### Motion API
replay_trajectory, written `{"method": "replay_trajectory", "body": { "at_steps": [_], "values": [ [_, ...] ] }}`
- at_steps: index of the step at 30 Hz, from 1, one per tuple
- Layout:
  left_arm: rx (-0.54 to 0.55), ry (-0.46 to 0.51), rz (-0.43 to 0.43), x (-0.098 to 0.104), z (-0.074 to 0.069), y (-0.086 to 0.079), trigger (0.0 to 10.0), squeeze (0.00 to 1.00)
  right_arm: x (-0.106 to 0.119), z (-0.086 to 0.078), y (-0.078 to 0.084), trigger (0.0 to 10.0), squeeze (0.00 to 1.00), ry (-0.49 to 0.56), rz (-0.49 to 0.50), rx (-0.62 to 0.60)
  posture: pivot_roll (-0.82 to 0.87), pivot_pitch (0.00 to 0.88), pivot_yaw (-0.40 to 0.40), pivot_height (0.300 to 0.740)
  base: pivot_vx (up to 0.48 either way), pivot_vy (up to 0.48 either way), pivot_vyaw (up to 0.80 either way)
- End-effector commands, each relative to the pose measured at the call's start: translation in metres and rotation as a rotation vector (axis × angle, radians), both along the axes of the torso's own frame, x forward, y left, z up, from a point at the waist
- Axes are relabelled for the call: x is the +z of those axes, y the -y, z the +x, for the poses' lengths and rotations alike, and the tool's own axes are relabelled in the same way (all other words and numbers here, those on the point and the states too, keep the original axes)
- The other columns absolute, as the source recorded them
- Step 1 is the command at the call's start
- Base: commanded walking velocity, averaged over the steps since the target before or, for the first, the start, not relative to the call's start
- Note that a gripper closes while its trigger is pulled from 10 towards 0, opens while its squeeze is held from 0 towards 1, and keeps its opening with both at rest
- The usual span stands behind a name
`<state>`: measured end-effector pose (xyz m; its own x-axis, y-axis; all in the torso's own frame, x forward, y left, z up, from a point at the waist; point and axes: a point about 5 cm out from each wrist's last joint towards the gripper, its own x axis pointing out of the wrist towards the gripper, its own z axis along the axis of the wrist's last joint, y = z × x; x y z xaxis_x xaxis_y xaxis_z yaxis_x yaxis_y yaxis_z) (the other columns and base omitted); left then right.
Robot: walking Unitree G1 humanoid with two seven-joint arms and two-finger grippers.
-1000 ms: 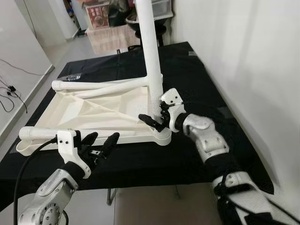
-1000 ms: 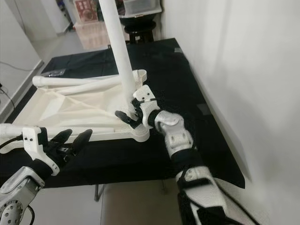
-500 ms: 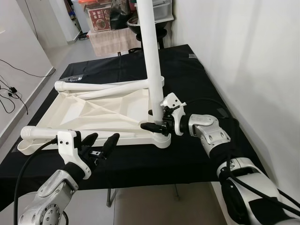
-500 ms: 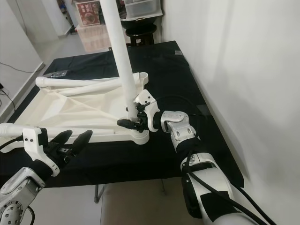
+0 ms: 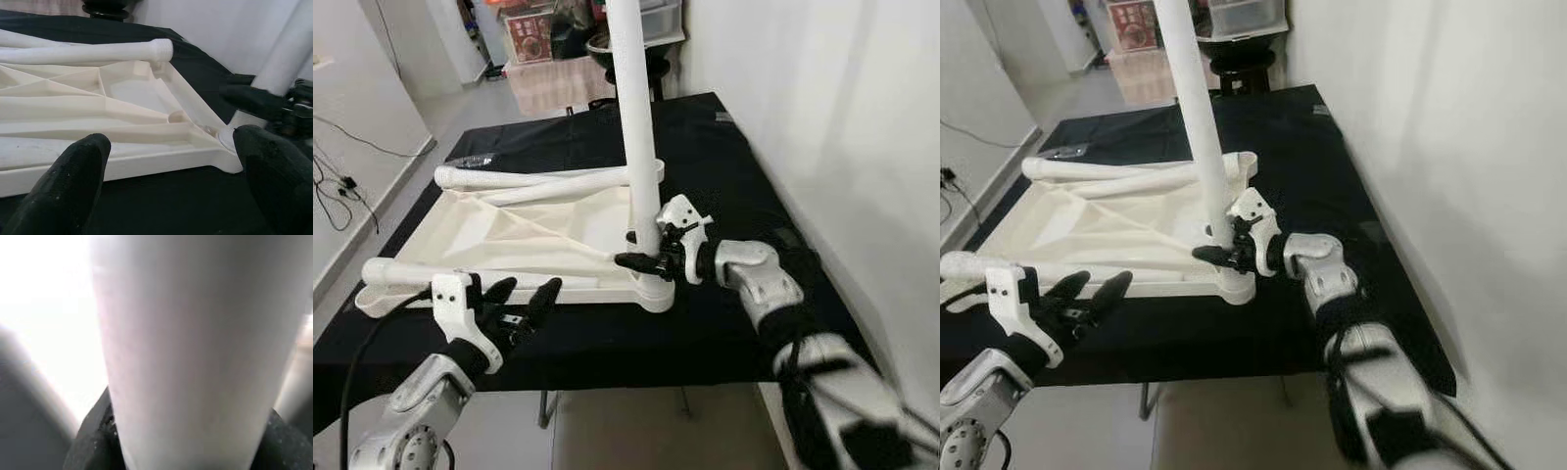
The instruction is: Building children table
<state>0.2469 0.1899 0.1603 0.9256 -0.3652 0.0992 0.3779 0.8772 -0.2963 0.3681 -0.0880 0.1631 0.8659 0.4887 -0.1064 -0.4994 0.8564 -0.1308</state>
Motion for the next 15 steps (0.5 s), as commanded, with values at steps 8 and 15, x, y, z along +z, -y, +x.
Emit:
{"method": "replay_trajectory", "body": {
  "at_steps": [8, 15],
  "values": [
    [-0.003, -0.019, 0.023, -0.002, 0.001, -0.006, 10.0, 0.0, -0.007, -0.018, -0.01, 0.0, 0.0, 0.003, -0.074, -0.067, -0.04, 0.06, 0.145, 0.74, 0.0, 0.0, 0.0],
    [0.012, -0.013, 0.023, -0.001, 0.002, -0.006, 10.0, 0.0, 0.004, 0.001, -0.016, 10.0, 1.0, 0.017, -0.047, 0.086, -0.03, 0.065, 0.148, 0.74, 0.0, 0.0, 0.0]
  ]
}}
